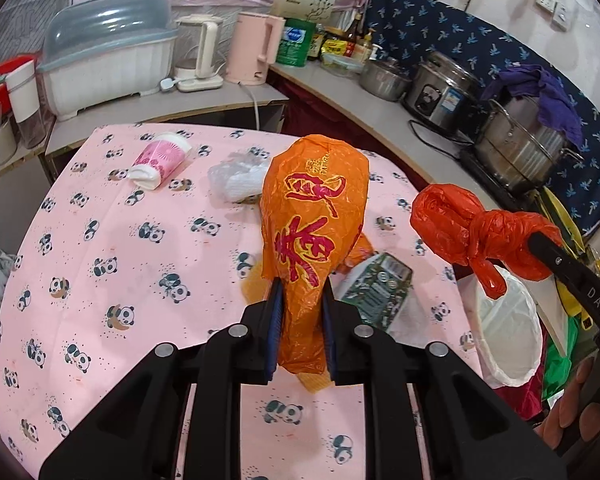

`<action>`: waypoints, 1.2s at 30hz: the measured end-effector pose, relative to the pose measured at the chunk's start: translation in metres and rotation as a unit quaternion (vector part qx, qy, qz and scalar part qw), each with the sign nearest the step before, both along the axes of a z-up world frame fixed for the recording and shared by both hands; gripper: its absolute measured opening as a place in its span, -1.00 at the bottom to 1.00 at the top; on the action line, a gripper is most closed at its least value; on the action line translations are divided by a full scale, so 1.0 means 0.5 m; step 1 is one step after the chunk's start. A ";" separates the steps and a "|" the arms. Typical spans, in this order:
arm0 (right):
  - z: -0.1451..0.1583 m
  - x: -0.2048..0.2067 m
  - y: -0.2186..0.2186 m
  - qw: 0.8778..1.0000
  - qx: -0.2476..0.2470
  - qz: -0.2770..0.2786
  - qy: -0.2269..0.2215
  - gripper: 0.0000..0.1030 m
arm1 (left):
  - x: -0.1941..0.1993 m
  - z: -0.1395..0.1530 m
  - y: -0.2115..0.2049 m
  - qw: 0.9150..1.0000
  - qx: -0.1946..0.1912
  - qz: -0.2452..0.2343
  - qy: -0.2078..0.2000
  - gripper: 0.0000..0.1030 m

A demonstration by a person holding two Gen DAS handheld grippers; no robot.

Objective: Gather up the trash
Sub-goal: 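Carry the orange bag and red bag over the trash bin with both grippers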

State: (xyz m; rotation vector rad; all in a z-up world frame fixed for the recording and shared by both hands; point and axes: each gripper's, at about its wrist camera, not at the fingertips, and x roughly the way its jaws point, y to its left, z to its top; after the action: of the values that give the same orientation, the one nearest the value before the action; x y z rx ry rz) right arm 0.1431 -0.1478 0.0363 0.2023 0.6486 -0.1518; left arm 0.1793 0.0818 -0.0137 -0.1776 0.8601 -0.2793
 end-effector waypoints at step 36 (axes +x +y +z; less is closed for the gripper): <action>-0.020 -0.333 -0.426 0.972 0.055 -0.224 -0.035 -0.74 | -0.180 0.037 -0.553 0.958 0.053 -0.281 -0.036 -0.66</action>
State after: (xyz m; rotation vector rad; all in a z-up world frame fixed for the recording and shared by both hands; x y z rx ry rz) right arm -0.0235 -0.3608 0.0266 0.4578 0.5334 -0.5418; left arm 0.0894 -0.1946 0.0047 0.1835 0.8379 -0.7641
